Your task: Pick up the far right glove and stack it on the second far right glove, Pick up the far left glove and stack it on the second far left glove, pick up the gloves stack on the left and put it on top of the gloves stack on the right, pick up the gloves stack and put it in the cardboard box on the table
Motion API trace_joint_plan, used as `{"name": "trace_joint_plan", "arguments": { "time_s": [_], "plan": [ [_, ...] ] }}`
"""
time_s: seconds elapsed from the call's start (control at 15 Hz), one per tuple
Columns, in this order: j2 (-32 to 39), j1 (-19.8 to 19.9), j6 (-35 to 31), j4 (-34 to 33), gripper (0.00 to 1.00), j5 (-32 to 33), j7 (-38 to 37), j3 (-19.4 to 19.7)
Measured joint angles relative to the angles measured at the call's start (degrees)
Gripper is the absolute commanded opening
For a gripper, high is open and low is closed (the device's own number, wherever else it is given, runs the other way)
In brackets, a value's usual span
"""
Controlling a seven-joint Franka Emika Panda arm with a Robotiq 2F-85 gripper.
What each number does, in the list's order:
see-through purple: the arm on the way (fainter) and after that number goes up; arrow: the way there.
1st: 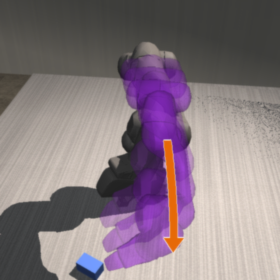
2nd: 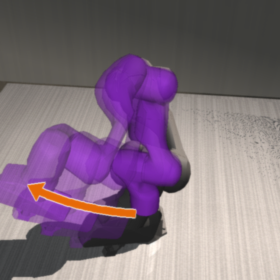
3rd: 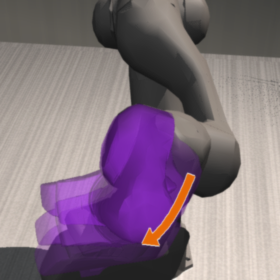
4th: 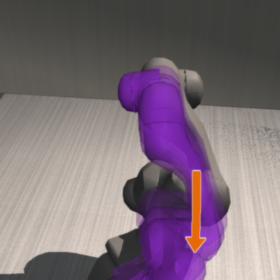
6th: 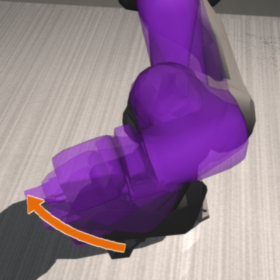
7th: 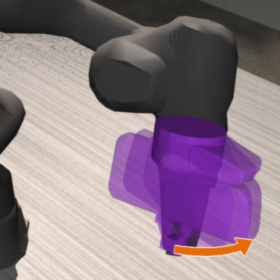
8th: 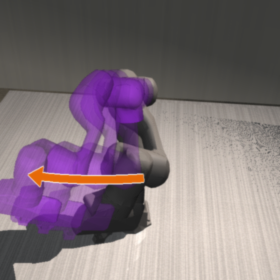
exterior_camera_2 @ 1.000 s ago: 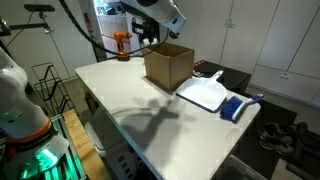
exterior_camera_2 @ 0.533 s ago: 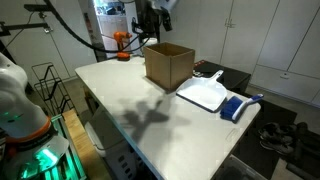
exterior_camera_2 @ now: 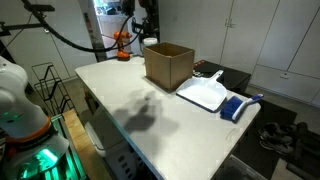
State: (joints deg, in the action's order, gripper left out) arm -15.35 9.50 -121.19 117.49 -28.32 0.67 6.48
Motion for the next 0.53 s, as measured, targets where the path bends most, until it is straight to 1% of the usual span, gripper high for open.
{"name": "trace_joint_plan", "arguments": {
  "time_s": [0.13,0.27,0.53],
  "plan": [
    [-1.0,-0.1,3.1,-0.2,1.00,3.8,0.2,0.0],
    [-1.6,-0.2,5.5,-0.4,1.00,5.6,0.4,0.1],
    [-1.6,-0.4,5.6,-0.5,1.00,5.7,0.4,0.3]
  ]
}}
